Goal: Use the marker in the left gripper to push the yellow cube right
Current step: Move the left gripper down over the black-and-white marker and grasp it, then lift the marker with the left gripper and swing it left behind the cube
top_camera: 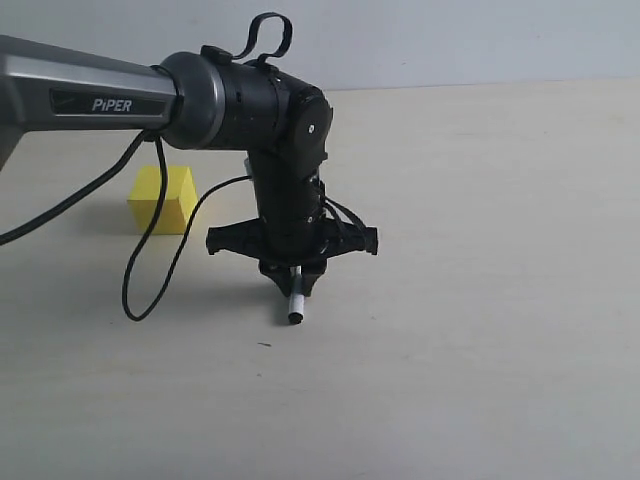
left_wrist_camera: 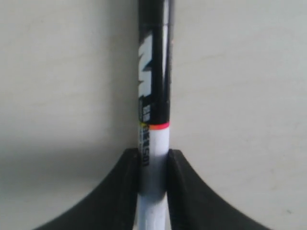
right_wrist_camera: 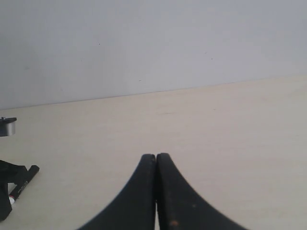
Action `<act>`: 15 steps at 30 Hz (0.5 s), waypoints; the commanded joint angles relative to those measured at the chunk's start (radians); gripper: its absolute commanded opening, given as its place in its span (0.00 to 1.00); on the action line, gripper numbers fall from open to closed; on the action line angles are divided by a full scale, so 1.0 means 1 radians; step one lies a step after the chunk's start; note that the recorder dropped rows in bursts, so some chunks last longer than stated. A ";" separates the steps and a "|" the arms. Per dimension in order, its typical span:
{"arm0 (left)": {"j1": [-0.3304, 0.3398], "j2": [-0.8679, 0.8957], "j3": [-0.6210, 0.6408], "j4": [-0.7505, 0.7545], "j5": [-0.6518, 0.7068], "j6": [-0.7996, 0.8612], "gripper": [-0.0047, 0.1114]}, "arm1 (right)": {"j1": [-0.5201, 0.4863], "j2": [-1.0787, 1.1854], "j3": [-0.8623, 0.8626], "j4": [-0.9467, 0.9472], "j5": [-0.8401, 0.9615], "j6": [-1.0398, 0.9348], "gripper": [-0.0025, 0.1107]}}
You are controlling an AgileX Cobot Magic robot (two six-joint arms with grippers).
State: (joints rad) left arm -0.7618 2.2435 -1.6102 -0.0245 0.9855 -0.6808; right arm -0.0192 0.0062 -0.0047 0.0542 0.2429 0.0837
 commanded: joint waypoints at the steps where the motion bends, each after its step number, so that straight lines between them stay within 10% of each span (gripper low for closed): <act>1: -0.006 0.003 -0.006 0.016 0.004 0.083 0.04 | -0.005 -0.006 0.005 -0.006 -0.005 -0.003 0.02; 15: -0.017 -0.129 -0.139 0.024 0.079 0.459 0.04 | -0.005 -0.006 0.005 -0.006 -0.005 -0.003 0.02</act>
State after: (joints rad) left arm -0.7656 2.1843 -1.7296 -0.0221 1.0741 -0.3233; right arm -0.0192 0.0062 -0.0047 0.0542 0.2429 0.0837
